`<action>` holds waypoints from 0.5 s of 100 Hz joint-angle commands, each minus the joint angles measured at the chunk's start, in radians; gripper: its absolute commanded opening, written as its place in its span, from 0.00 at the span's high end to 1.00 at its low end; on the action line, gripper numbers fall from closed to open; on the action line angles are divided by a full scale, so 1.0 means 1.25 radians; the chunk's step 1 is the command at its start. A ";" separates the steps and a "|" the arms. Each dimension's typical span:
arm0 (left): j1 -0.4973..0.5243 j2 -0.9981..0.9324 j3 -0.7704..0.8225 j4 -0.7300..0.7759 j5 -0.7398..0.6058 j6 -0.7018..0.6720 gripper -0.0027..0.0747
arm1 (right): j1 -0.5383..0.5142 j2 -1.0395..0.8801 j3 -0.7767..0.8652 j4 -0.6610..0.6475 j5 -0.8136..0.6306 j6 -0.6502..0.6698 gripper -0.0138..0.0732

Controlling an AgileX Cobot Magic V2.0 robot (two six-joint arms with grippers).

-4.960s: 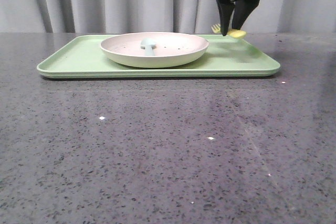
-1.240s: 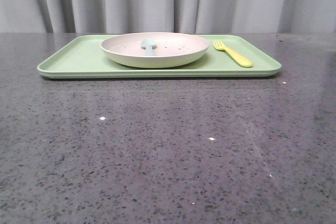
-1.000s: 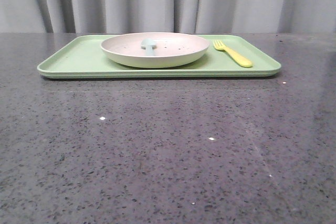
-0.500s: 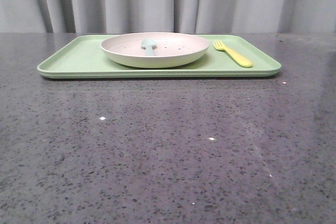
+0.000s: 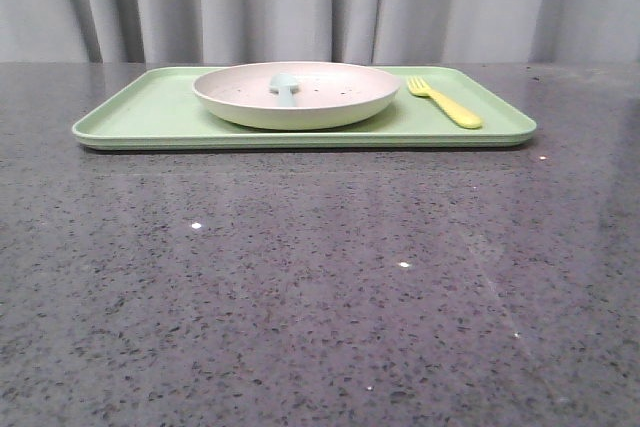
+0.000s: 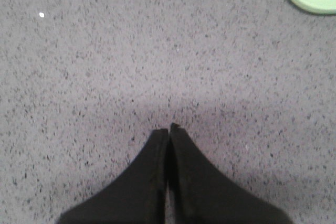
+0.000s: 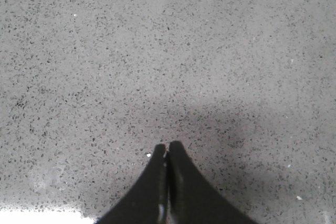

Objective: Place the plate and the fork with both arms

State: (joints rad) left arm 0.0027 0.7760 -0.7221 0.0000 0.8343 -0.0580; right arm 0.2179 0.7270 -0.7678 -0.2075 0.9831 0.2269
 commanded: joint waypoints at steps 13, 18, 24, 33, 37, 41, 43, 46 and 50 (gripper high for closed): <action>-0.001 -0.112 0.084 -0.025 -0.295 0.004 0.99 | -0.004 -0.004 -0.019 -0.023 -0.034 -0.008 0.92; -0.001 -0.145 0.133 -0.025 -0.366 0.004 0.99 | -0.004 -0.004 -0.019 -0.023 -0.034 -0.008 0.92; -0.001 -0.182 0.186 -0.025 -0.448 0.004 0.99 | -0.004 -0.004 -0.019 -0.023 -0.034 -0.008 0.92; -0.001 -0.247 0.275 -0.026 -0.533 0.003 0.99 | -0.004 -0.004 -0.019 -0.023 -0.034 -0.008 0.92; -0.001 -0.276 0.314 -0.026 -0.564 0.003 0.99 | -0.004 -0.004 -0.019 -0.023 -0.034 -0.008 0.92; -0.001 -0.304 0.346 -0.027 -0.594 0.003 0.99 | -0.004 -0.004 -0.019 -0.023 -0.034 -0.008 0.92; -0.001 -0.318 0.371 -0.027 -0.608 0.003 0.99 | -0.004 -0.004 -0.019 -0.023 -0.034 -0.008 0.92; -0.001 -0.336 0.394 -0.028 -0.625 0.003 0.99 | -0.004 -0.004 -0.019 -0.023 -0.034 -0.008 0.92; -0.001 -0.362 0.426 -0.028 -0.650 0.003 0.99 | -0.004 -0.004 -0.019 -0.023 -0.034 -0.008 0.92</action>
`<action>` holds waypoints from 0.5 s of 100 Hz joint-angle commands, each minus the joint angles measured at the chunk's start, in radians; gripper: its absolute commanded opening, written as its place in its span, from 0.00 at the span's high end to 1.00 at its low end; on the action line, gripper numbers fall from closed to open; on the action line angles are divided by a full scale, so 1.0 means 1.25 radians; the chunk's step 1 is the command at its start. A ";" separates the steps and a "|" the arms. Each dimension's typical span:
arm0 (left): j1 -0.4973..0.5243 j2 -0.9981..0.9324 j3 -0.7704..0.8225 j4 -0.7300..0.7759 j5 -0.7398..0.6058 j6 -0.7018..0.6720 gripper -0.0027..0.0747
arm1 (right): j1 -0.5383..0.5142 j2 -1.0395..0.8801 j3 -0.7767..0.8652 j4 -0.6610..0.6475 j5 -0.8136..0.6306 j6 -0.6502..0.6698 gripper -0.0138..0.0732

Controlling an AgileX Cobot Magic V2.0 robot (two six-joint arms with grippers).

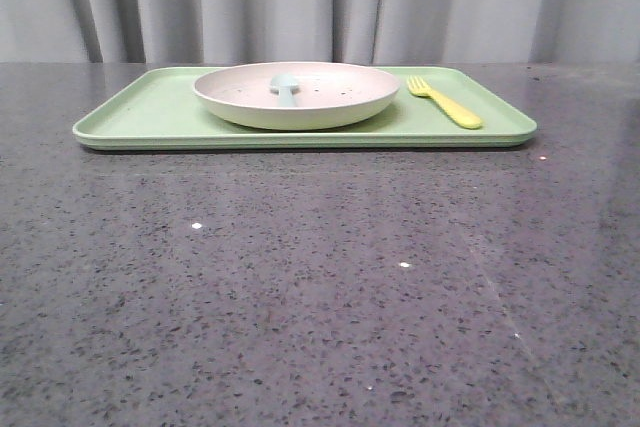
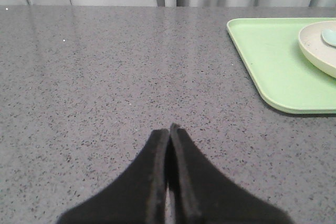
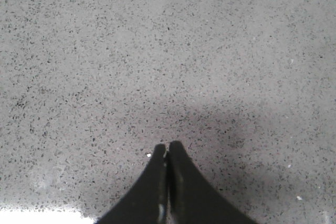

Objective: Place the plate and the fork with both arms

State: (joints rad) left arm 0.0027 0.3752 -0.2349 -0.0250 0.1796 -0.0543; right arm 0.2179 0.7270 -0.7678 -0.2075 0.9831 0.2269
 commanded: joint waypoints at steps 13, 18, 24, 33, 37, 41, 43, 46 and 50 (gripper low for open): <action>-0.001 -0.109 0.115 -0.008 -0.183 -0.003 0.99 | -0.004 -0.004 -0.019 -0.023 -0.034 -0.008 0.92; -0.001 -0.137 0.138 -0.008 -0.190 -0.003 0.99 | -0.004 -0.004 -0.019 -0.023 -0.034 -0.008 0.92; -0.001 -0.167 0.155 -0.008 -0.190 -0.003 0.99 | -0.004 -0.004 -0.019 -0.023 -0.034 -0.008 0.92; -0.001 -0.204 0.176 -0.008 -0.188 -0.003 0.99 | -0.004 -0.004 -0.019 -0.023 -0.034 -0.008 0.92; -0.001 -0.222 0.183 -0.008 -0.188 -0.003 0.99 | -0.004 -0.004 -0.019 -0.023 -0.034 -0.008 0.92; -0.001 -0.237 0.188 -0.008 -0.188 -0.003 0.99 | -0.004 -0.004 -0.019 -0.023 -0.034 -0.008 0.92; -0.001 -0.247 0.192 -0.008 -0.190 -0.003 0.99 | -0.004 -0.004 -0.019 -0.023 -0.034 -0.008 0.92; -0.001 -0.259 0.197 -0.008 -0.190 -0.003 0.99 | -0.004 -0.004 -0.019 -0.023 -0.034 -0.008 0.92; -0.001 -0.278 0.197 -0.008 -0.180 -0.003 0.99 | -0.004 -0.004 -0.019 -0.023 -0.034 -0.008 0.92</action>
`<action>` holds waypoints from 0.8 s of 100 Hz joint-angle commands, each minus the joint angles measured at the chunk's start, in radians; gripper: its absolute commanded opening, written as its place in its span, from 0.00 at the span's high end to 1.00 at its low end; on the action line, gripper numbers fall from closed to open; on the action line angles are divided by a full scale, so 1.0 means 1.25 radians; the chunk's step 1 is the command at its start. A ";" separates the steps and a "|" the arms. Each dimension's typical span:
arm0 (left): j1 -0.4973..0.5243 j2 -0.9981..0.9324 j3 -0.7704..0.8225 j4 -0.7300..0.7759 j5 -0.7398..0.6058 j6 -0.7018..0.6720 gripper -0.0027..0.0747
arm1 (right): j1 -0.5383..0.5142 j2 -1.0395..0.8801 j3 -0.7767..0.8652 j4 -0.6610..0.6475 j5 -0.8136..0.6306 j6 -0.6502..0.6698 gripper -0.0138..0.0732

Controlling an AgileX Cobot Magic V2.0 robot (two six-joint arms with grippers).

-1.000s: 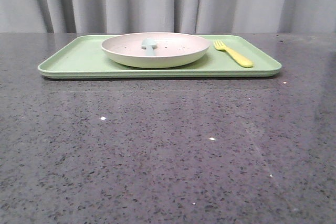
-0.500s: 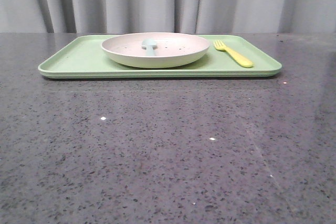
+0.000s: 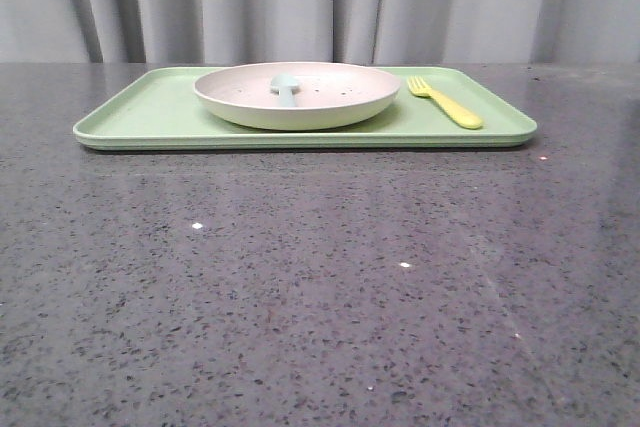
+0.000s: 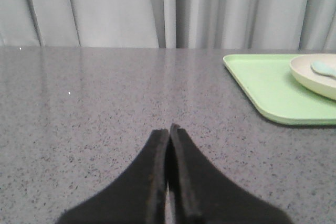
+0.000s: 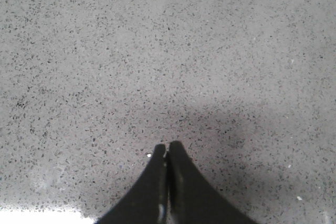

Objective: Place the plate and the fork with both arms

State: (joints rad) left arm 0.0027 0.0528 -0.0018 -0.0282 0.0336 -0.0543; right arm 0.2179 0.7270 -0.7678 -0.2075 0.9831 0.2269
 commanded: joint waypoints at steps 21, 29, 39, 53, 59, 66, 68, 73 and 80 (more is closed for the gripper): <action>-0.001 -0.069 0.011 0.014 -0.060 -0.003 0.99 | -0.004 -0.004 -0.019 -0.023 -0.033 -0.008 0.92; -0.001 -0.069 0.011 0.023 -0.061 -0.003 0.99 | -0.004 -0.004 -0.019 -0.023 -0.033 -0.008 0.92; -0.001 -0.069 0.011 0.023 -0.061 -0.003 0.99 | -0.004 -0.004 -0.019 -0.023 -0.033 -0.008 0.92; -0.001 -0.069 0.011 0.023 -0.061 -0.003 0.99 | -0.004 -0.004 -0.019 -0.023 -0.033 -0.008 0.92; -0.001 -0.069 0.011 0.023 -0.061 -0.003 0.99 | -0.004 -0.004 -0.019 -0.023 -0.033 -0.008 0.92; -0.001 -0.069 0.011 0.023 -0.061 -0.003 0.99 | -0.004 -0.004 -0.019 -0.023 -0.033 -0.008 0.92; -0.001 -0.069 0.011 0.023 -0.061 -0.003 0.99 | -0.004 -0.004 -0.019 -0.023 -0.033 -0.008 0.92; -0.002 -0.069 0.011 0.023 -0.061 -0.003 0.99 | -0.004 -0.004 -0.019 -0.023 -0.033 -0.008 0.92; -0.008 -0.069 0.011 0.027 -0.061 -0.003 0.99 | -0.004 -0.004 -0.019 -0.023 -0.033 -0.008 0.92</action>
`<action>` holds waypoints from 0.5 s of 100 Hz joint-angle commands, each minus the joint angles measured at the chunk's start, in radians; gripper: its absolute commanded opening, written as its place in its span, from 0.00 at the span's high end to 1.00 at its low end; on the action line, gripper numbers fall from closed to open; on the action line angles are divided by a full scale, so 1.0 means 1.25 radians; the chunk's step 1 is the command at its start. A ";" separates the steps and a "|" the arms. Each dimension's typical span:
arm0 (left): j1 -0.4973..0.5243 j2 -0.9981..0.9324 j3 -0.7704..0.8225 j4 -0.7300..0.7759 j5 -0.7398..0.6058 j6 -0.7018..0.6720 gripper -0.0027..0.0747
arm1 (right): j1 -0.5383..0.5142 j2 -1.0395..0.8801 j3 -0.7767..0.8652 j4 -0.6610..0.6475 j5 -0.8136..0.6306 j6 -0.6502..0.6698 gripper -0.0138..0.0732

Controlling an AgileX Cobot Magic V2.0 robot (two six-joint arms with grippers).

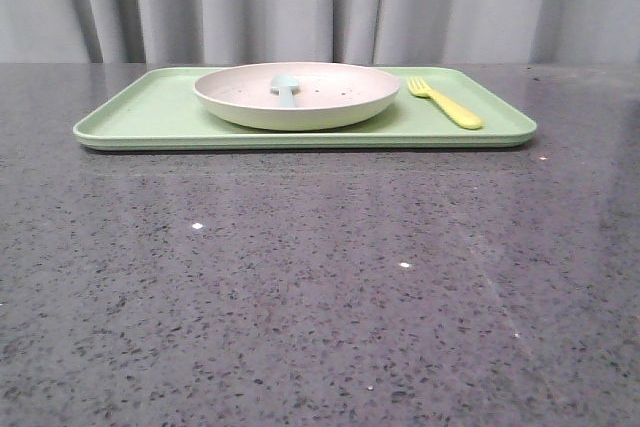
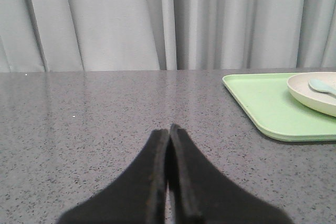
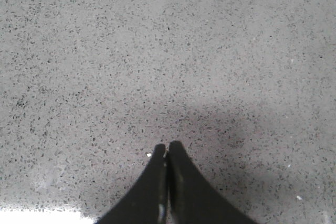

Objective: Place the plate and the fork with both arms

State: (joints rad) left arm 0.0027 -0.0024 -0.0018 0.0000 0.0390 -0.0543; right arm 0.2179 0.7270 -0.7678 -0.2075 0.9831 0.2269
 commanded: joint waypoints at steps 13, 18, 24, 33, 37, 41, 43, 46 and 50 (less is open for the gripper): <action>-0.040 -0.025 0.011 0.017 -0.069 -0.003 0.99 | -0.004 -0.004 -0.019 -0.023 -0.033 -0.008 0.92; -0.043 -0.025 0.011 0.017 -0.070 -0.003 0.99 | -0.004 -0.004 -0.019 -0.023 -0.033 -0.008 0.92; -0.041 -0.025 0.011 0.017 -0.070 -0.003 0.99 | -0.004 -0.004 -0.019 -0.023 -0.033 -0.008 0.92; -0.034 -0.025 0.011 0.017 -0.070 -0.003 0.99 | -0.004 -0.004 -0.019 -0.023 -0.033 -0.008 0.92; -0.032 -0.025 0.011 0.015 -0.070 -0.003 0.99 | -0.004 -0.004 -0.019 -0.023 -0.033 -0.008 0.92; -0.030 -0.025 0.011 0.007 -0.070 -0.003 0.99 | -0.004 -0.004 -0.019 -0.023 -0.033 -0.008 0.92; -0.030 -0.025 0.011 0.000 -0.070 -0.003 0.99 | -0.004 -0.004 -0.019 -0.023 -0.033 -0.008 0.92; -0.030 -0.025 0.011 0.000 -0.070 -0.003 0.99 | -0.004 -0.004 -0.019 -0.023 -0.033 -0.008 0.92; -0.030 -0.025 0.011 0.000 -0.070 -0.003 0.99 | -0.004 -0.004 -0.019 -0.023 -0.033 -0.008 0.92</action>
State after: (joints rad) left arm -0.0394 -0.0024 -0.0018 0.0135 0.0390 -0.0543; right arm 0.2179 0.7270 -0.7678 -0.2075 0.9831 0.2269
